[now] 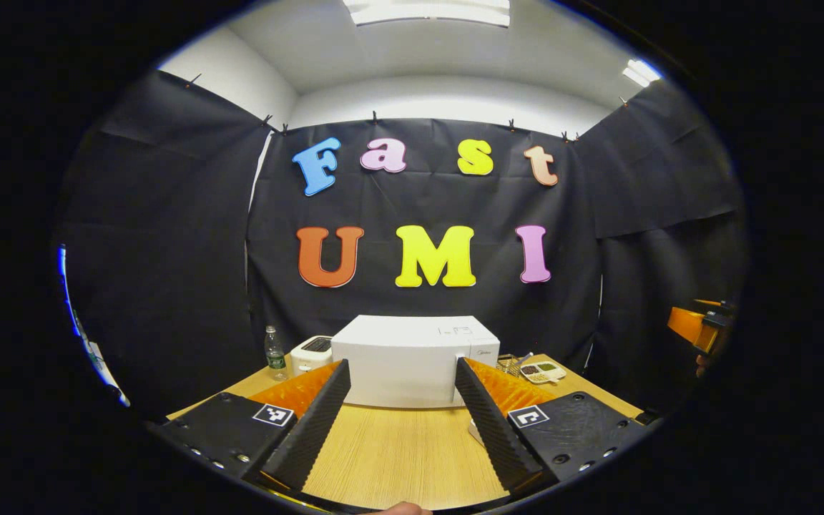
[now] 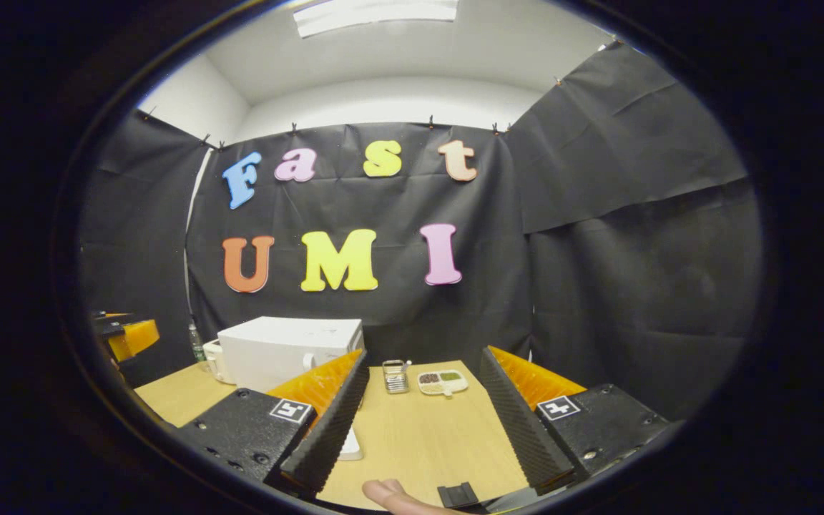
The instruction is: Open the microwave oven with the left hand, put the food in, and close the microwave oven.
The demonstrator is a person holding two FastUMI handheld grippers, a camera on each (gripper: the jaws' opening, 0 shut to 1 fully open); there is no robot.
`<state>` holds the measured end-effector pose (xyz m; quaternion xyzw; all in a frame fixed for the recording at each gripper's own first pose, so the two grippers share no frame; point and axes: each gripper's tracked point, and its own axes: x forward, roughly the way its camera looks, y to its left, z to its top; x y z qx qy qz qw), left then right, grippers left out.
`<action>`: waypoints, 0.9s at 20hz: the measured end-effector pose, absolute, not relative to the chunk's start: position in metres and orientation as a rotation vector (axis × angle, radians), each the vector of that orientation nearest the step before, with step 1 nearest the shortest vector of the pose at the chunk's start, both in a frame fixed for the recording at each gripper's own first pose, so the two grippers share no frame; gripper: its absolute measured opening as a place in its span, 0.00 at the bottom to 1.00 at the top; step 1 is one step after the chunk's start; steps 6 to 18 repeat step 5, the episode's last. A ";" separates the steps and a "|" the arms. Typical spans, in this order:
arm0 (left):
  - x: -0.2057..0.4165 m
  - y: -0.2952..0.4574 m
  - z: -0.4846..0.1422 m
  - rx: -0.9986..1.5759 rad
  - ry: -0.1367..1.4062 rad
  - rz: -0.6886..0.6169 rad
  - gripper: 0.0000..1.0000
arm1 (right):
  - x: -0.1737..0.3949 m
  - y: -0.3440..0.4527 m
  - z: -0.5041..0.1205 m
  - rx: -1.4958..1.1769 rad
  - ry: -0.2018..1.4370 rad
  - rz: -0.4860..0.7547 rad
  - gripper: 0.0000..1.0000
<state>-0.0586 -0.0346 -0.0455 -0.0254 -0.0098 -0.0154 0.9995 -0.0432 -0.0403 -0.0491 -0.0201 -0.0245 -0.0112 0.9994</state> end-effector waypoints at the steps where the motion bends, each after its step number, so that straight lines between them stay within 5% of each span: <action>1: -0.066 -0.034 -0.045 -0.064 -0.024 -0.025 0.93 | -0.047 -0.037 -0.047 -0.043 -0.056 -0.019 0.99; 18: -0.088 -0.037 -0.040 -0.053 -0.044 -0.050 0.93 | -0.059 -0.025 -0.044 -0.044 -0.070 0.017 0.99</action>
